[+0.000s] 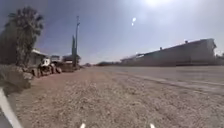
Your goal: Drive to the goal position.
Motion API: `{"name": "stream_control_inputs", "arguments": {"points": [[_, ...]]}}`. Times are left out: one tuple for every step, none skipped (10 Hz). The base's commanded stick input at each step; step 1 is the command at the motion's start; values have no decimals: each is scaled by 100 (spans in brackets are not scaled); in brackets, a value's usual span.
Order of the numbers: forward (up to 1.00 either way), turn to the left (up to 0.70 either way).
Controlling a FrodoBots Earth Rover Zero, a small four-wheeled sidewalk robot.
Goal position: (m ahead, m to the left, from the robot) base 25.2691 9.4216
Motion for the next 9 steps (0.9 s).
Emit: {"name": "stream_control_inputs", "arguments": {"points": [[70, 0], [70, 0], [70, 0], [70, 0], [70, 0], [70, 0], [70, 0], [70, 0], [70, 0]]}}
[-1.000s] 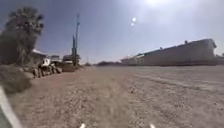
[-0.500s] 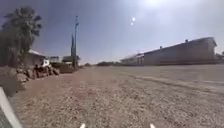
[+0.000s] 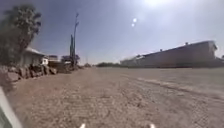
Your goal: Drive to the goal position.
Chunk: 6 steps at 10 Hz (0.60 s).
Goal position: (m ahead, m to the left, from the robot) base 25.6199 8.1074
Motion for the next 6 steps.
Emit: {"name": "stream_control_inputs", "arguments": {"points": [[70, 0], [70, 0], [70, 0], [70, 0], [70, 0], [70, 0]]}}
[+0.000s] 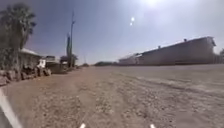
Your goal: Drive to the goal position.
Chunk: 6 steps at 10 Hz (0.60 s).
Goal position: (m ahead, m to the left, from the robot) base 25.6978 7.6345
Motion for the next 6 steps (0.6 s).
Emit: {"name": "stream_control_inputs", "arguments": {"points": [[70, 0], [70, 0], [70, 0], [70, 0], [70, 0], [70, 0]]}}
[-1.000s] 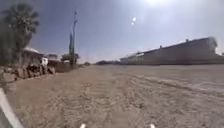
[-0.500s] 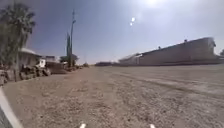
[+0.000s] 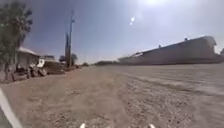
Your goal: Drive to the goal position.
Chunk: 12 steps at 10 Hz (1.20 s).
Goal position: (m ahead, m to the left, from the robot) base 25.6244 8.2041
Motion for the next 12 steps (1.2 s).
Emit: {"name": "stream_control_inputs", "arguments": {"points": [[70, 0], [70, 0], [70, 0], [70, 0], [70, 0], [70, 0], [70, 0], [70, 0], [70, 0], [70, 0], [70, 0], [70, 0]]}}
